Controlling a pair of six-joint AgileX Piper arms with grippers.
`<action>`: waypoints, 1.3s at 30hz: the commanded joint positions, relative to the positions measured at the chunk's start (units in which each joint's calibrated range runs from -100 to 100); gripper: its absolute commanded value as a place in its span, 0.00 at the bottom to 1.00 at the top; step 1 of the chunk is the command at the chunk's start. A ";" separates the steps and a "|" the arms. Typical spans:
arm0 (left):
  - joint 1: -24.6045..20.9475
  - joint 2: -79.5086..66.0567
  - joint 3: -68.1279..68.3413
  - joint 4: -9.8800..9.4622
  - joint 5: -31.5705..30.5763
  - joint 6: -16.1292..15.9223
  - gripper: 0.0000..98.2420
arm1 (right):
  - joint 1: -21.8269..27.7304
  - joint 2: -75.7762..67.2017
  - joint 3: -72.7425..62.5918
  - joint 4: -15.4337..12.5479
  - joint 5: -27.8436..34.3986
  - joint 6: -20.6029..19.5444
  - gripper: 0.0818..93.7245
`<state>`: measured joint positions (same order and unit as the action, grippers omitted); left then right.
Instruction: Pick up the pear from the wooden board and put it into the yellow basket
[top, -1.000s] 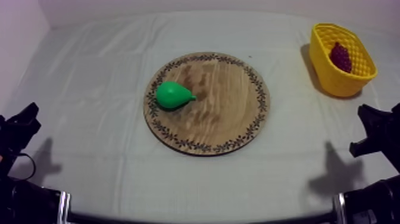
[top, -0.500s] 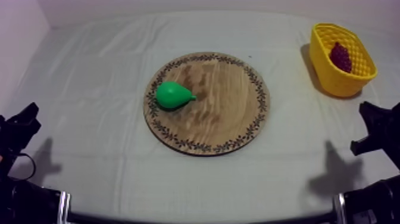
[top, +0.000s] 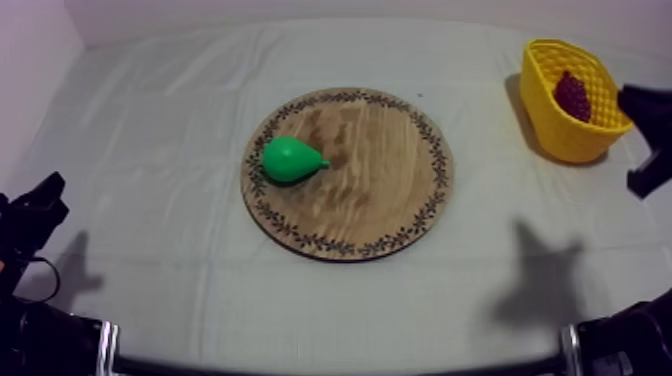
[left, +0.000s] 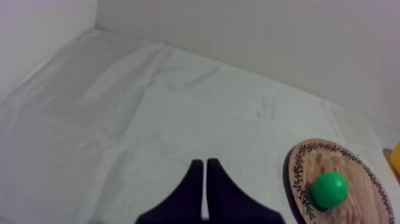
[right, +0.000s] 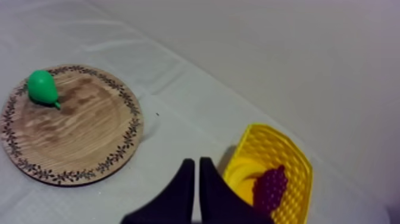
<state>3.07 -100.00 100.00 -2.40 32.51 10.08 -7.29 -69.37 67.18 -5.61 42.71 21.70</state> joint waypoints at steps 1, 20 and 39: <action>0.01 0.00 0.00 -0.02 -0.01 0.00 0.00 | -2.11 10.51 -10.62 0.29 1.62 1.23 0.00; 0.01 0.00 0.00 -0.02 -0.01 0.00 0.00 | -18.43 56.53 -57.44 4.19 26.68 3.86 0.00; 0.01 0.00 0.00 -0.02 -0.01 0.00 0.00 | -26.77 86.51 -79.28 11.43 41.78 0.47 0.00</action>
<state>3.07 -100.00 100.00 -2.40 32.51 10.08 -33.72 14.09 -10.56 5.43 83.49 22.34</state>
